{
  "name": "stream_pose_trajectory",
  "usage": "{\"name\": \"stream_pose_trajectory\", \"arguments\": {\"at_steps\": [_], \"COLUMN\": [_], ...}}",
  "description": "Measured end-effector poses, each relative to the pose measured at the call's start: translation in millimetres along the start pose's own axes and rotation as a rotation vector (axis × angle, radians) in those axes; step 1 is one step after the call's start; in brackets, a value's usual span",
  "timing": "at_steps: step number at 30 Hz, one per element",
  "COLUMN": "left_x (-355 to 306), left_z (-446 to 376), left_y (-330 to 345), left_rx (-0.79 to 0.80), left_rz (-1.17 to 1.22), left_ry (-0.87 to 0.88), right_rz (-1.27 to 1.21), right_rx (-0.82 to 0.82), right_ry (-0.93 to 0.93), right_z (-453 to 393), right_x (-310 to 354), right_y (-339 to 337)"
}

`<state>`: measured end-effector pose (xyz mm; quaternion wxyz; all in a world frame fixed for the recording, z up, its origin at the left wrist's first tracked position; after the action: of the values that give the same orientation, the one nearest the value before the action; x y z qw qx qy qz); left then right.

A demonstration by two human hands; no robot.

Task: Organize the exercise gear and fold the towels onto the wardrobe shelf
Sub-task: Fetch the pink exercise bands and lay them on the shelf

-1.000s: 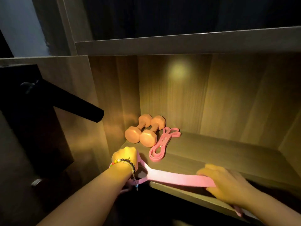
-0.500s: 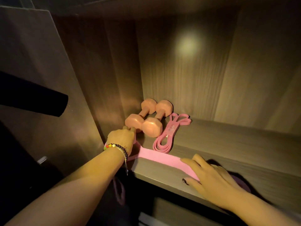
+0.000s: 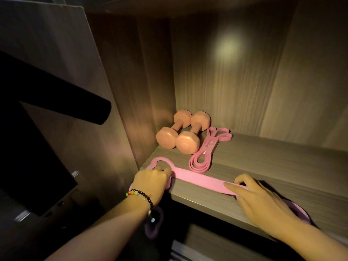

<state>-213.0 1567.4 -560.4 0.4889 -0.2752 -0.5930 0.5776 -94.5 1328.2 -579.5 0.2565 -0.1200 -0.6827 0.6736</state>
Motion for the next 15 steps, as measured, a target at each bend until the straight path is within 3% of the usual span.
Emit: {"name": "stream_pose_trajectory", "arguments": {"at_steps": [3,7,9,12,15], "left_x": [11,13,10,9,9], "left_z": [-6,-7,-12,-12,-12], "left_y": [-4,-6,6,10,4], "left_rx": [0.020,-0.003,0.062,0.086,-0.006], "left_rz": [-0.089,-0.138,-0.203,-0.136,-0.116], "left_ry": [-0.018,-0.059,-0.077,-0.073,-0.072], "right_rz": [0.033,-0.041,-0.071,-0.014,-0.004], "right_rx": [0.034,-0.093,-0.120,-0.068,0.048], "right_ry": [-0.065,-0.056,-0.052,-0.035,-0.048], "right_z": [1,-3,-7,-12,-10], "right_x": [5,14,12,-1,-9], "right_y": [10,10,13,23,23]}}
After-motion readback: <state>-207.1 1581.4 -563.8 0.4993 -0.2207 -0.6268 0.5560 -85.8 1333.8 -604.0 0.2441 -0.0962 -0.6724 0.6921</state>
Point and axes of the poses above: each hand's wrist, its own z-axis away from the middle knuckle, its own y-axis out of the palm, x = y × z, the point moved 3 cm from there along -z, towards the middle knuckle, and after that the axes turned 15 degrees about x, right-handed, at the moved point
